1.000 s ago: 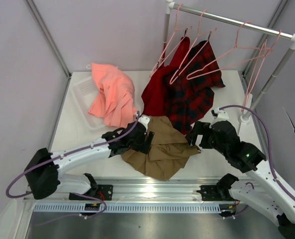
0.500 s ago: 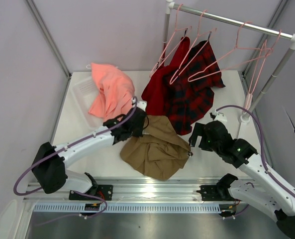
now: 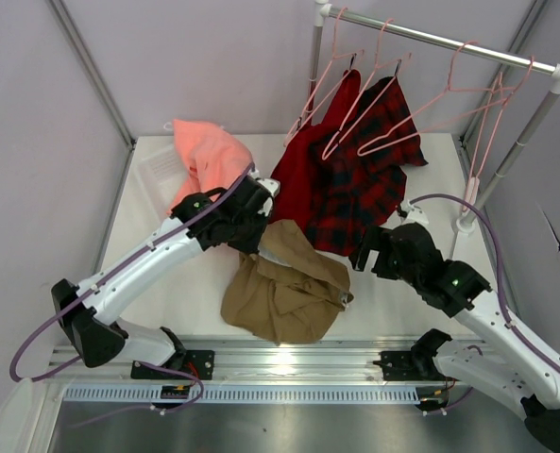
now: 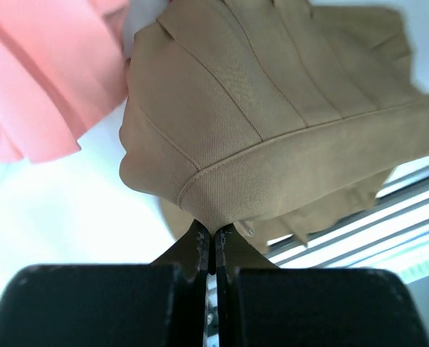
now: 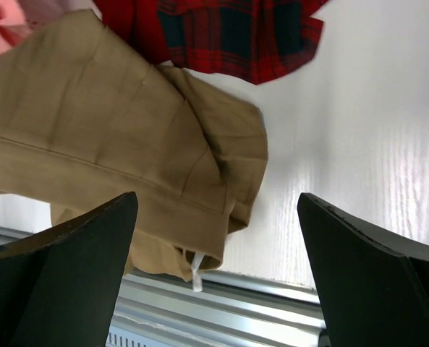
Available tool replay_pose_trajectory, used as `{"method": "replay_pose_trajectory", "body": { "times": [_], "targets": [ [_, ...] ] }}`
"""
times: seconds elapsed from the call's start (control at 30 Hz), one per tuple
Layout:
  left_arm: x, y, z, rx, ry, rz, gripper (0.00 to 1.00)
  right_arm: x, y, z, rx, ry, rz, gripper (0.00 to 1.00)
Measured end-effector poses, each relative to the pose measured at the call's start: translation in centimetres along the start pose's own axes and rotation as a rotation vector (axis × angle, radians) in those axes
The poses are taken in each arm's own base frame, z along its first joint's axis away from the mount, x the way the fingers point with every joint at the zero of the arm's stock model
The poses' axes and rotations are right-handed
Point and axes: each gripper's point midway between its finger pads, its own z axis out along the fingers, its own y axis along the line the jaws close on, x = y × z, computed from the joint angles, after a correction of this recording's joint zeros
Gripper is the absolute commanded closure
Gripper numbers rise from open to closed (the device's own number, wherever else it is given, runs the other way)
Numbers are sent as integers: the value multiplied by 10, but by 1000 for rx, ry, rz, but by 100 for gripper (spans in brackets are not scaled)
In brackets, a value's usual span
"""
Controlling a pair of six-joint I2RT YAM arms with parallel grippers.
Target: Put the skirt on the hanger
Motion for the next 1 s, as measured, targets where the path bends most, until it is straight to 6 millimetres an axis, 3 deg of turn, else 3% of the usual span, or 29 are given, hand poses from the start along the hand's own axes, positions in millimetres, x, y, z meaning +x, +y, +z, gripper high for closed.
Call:
{"method": "replay_pose_trajectory", "body": {
  "times": [0.1,0.3,0.5,0.7,0.87,1.0],
  "targets": [
    [23,13,7,-54,74,11,100,0,10,0,-51,9,-10,1],
    [79,32,50,-97,229,-6,99,15,30,5,-159,58,-80,1],
    [58,34,76,-18,186,-93,100,34,30,13,-161,108,-117,1],
    [34,31,77,147,130,-115,100,33,31,17,-145,108,-133,4],
    [31,14,71,283,124,-62,100,10,72,10,-287,41,-212,13],
    [30,8,68,340,121,-50,100,4,122,10,-445,15,-314,20]
  ]
}}
